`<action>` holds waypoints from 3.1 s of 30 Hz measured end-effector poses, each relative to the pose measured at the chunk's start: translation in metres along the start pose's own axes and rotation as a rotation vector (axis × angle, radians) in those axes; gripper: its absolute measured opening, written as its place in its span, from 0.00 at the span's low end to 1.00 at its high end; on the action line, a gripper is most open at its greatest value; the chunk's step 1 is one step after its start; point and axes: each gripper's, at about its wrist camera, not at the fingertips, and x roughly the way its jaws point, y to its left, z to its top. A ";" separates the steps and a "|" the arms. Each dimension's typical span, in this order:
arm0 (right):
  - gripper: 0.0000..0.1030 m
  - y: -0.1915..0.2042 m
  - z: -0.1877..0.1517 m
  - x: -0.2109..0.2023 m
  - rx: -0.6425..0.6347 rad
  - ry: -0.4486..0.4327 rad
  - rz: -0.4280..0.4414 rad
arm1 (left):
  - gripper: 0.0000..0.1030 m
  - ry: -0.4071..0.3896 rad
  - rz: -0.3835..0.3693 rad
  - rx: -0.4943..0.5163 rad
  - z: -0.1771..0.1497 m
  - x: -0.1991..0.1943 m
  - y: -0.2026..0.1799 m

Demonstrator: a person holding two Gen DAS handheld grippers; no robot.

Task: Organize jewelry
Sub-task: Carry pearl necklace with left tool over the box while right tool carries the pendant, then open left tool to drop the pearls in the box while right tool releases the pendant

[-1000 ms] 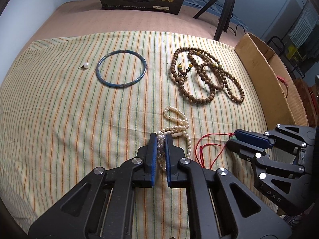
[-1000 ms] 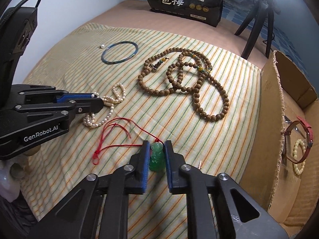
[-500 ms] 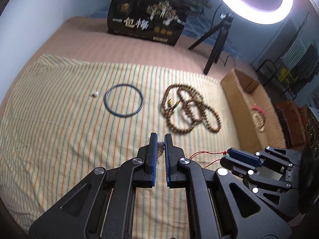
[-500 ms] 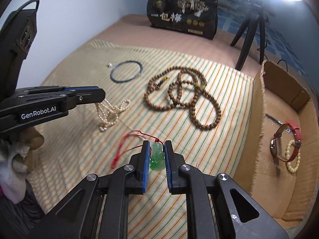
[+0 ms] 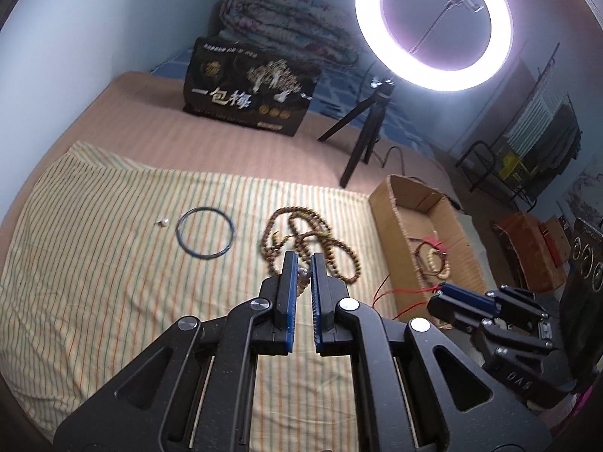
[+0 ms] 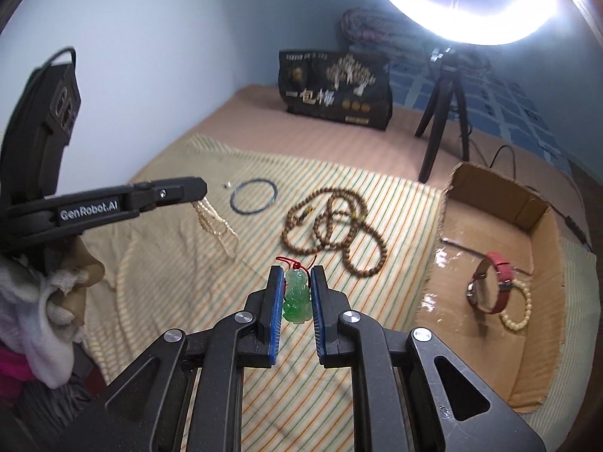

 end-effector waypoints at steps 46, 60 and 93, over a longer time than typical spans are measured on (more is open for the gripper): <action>0.12 -0.176 0.005 -0.052 0.315 -0.121 -0.237 | 0.05 0.048 -0.241 0.129 0.009 0.066 -0.180; 0.12 -0.214 0.006 -0.021 0.378 -0.087 -0.256 | 0.05 0.132 -0.184 0.153 -0.008 0.107 -0.180; 0.56 -0.209 0.014 -0.030 0.400 -0.107 -0.282 | 0.35 0.127 -0.099 0.171 -0.013 0.096 -0.164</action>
